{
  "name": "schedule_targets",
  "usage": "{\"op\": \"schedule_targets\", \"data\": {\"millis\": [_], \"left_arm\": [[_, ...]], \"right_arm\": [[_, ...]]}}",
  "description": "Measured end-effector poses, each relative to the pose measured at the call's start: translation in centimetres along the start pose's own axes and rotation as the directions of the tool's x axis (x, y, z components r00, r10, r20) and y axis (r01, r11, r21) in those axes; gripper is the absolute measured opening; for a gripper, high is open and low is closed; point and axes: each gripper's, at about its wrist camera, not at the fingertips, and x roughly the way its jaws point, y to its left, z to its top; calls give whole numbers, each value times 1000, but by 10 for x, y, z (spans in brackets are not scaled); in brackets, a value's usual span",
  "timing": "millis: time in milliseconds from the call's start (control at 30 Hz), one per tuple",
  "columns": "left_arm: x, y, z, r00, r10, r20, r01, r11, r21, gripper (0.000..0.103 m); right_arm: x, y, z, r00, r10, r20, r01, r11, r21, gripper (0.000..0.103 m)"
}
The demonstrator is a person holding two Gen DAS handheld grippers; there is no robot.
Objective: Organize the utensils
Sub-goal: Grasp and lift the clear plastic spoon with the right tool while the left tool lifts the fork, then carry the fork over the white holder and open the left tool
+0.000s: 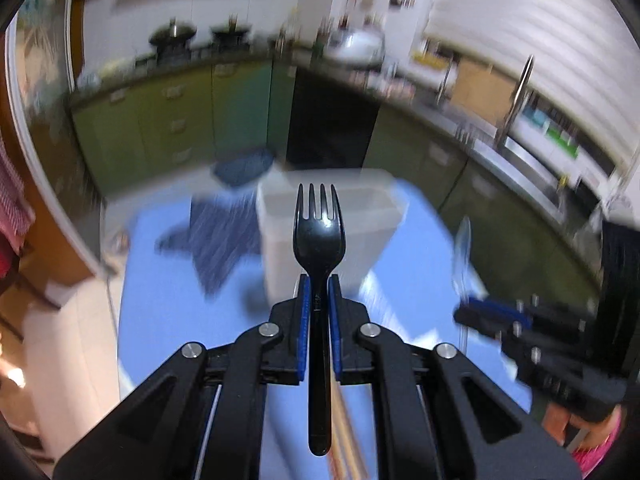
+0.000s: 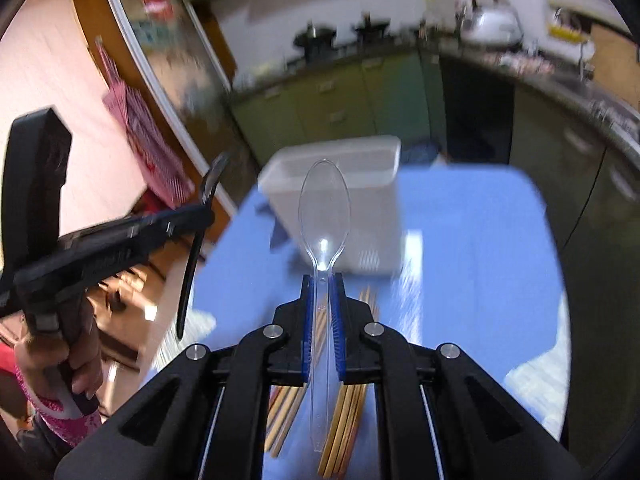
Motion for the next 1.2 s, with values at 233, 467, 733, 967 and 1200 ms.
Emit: {"op": "schedule_targets", "data": {"millis": [233,467,733,967,1200], "left_arm": [[14,-9,74,967,12,254,-7,1000,-22,9],[63,-5,96,916,69,396,-67,998,-18,9],[107,4,69,928,95,360,-85,995,-42,9],[114,4,42,944,88,317,-89,996,-10,11],[92,3,21,950,70,304,-78,997,13,16]], "right_arm": [[-27,-15,28,995,3,102,-2,1000,-6,10],[-31,-36,34,993,11,119,-12,1000,2,10],[-35,-43,38,990,12,142,-12,1000,-4,10],[-36,-37,50,983,-3,185,4,1000,-5,10],[-29,-27,78,956,-35,291,32,999,14,9]]}}
